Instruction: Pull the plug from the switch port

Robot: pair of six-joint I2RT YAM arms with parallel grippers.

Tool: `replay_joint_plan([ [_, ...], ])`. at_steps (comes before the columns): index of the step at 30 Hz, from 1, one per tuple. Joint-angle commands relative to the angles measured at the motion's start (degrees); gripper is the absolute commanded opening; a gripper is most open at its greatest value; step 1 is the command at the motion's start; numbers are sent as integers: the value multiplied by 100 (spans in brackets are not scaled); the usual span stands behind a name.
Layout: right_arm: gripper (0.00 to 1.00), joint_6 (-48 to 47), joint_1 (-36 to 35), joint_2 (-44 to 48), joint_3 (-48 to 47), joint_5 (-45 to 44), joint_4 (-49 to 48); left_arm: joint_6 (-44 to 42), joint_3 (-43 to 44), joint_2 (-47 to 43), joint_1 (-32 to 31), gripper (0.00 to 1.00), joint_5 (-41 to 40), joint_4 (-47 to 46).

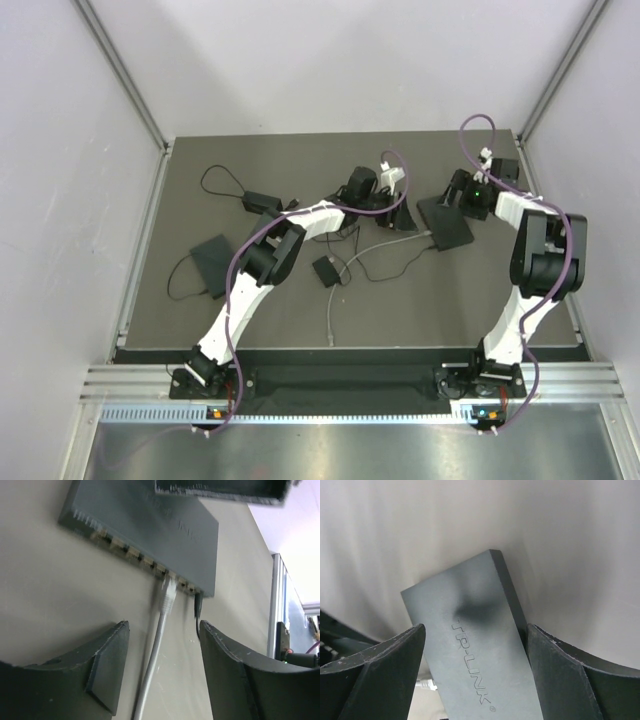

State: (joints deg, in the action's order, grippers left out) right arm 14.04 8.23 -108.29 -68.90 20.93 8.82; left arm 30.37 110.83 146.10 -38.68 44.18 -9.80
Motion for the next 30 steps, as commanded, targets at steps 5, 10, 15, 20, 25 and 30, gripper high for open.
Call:
replay_joint_plan([
  [5, 82, 161, -225, 500, 78, 53, -126, 575, 133, -223, -8, 57, -50, 67],
  [10, 82, 55, -383, 1169, 553, -765, 146, 838, 150, -135, -17, 57, 37, 14],
  [15, 81, 19, -533, 1486, 904, -985, 199, 1006, 238, -47, -43, 55, 56, 66],
  [20, 76, 195, -533, 1530, 1195, -792, -170, 1058, 290, 23, -79, 52, 2, 84],
  [25, 66, 257, -533, 1328, 1204, -871, -205, 1146, 343, 173, -158, 49, -147, 31],
  [30, 54, 336, -533, 1205, 1195, -1064, -249, 1278, 510, 348, -246, 46, -279, 92],
])
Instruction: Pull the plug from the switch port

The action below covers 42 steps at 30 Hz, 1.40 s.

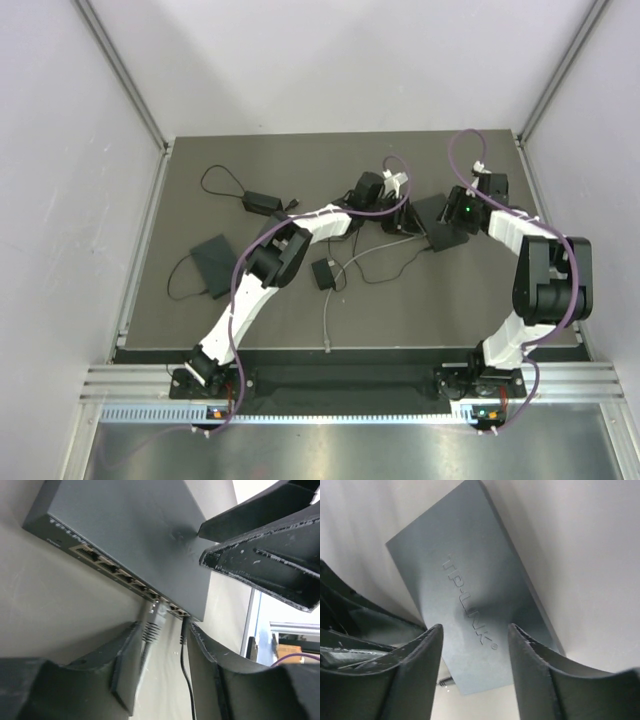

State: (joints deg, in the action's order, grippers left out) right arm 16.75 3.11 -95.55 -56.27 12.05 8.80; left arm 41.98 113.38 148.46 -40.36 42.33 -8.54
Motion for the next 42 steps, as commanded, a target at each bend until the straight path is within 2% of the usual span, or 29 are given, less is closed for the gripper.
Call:
replay_joint_plan([
  [1, 53, 91, -21, -95, -60, -203, -256, 144, 289, 121, -86, 44, -93, -17],
  [5, 51, 100, -13, -288, -94, -221, -194, 188, 290, 148, -121, 42, -198, -17],
  [7, 45, 109, 5, -350, -147, -230, -150, 258, 325, 218, -113, 42, -207, -8],
  [13, 45, 135, 22, -482, -191, -186, -115, 680, 404, 350, -113, 40, -85, -148],
  [17, 42, 127, 23, -544, -218, -212, -53, 1040, 395, 394, -95, 34, -84, -140],
  [30, 38, 162, -4, -658, -218, -256, -1, 1779, 351, 438, -69, 39, -75, -210],
  [36, 37, 197, -144, -719, -156, -405, -62, 1595, 290, 359, -69, 40, -496, 97],
  [42, 36, 276, -206, -773, -156, -414, -89, 1427, 316, 394, -86, 36, -515, 89],
])
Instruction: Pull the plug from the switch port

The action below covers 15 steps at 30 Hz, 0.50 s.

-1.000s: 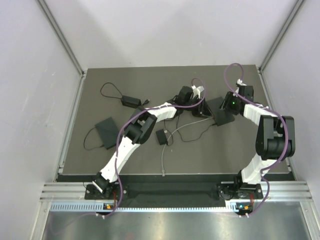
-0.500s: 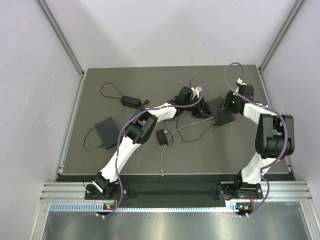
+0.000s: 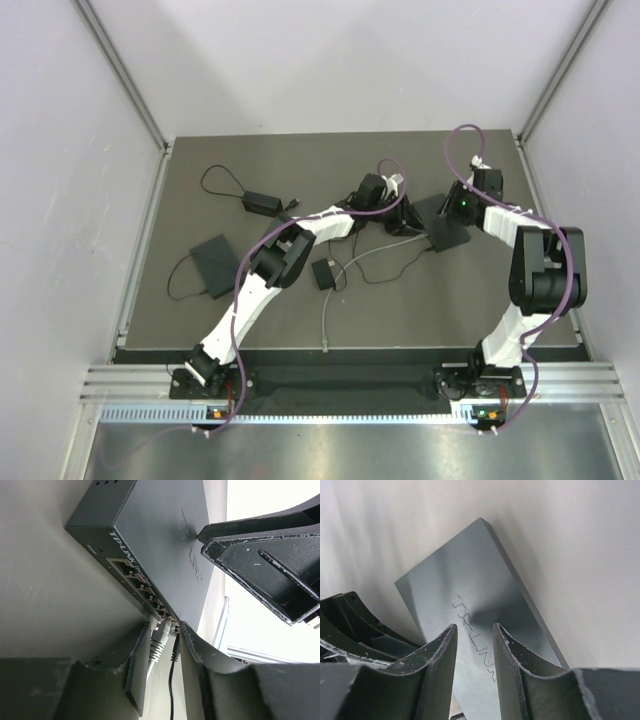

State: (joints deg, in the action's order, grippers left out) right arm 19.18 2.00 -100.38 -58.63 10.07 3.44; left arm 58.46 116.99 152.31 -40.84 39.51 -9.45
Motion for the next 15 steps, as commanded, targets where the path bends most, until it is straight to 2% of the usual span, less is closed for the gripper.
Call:
replay_joint_plan([
  [1, 36, 33, -103, -289, 63, -215, 455, -229, -45, 27, -38, 35, -224, 172],
  [7, 35, 16, -103, -404, -34, -242, 526, -308, 52, 97, -38, 34, -128, 294],
  [9, 35, 24, -103, -421, -52, -233, 552, -317, 131, 132, -38, 30, -110, 374],
  [15, 36, 24, -103, -412, -52, -268, 543, -423, 184, 106, -38, 27, -312, 637],
])
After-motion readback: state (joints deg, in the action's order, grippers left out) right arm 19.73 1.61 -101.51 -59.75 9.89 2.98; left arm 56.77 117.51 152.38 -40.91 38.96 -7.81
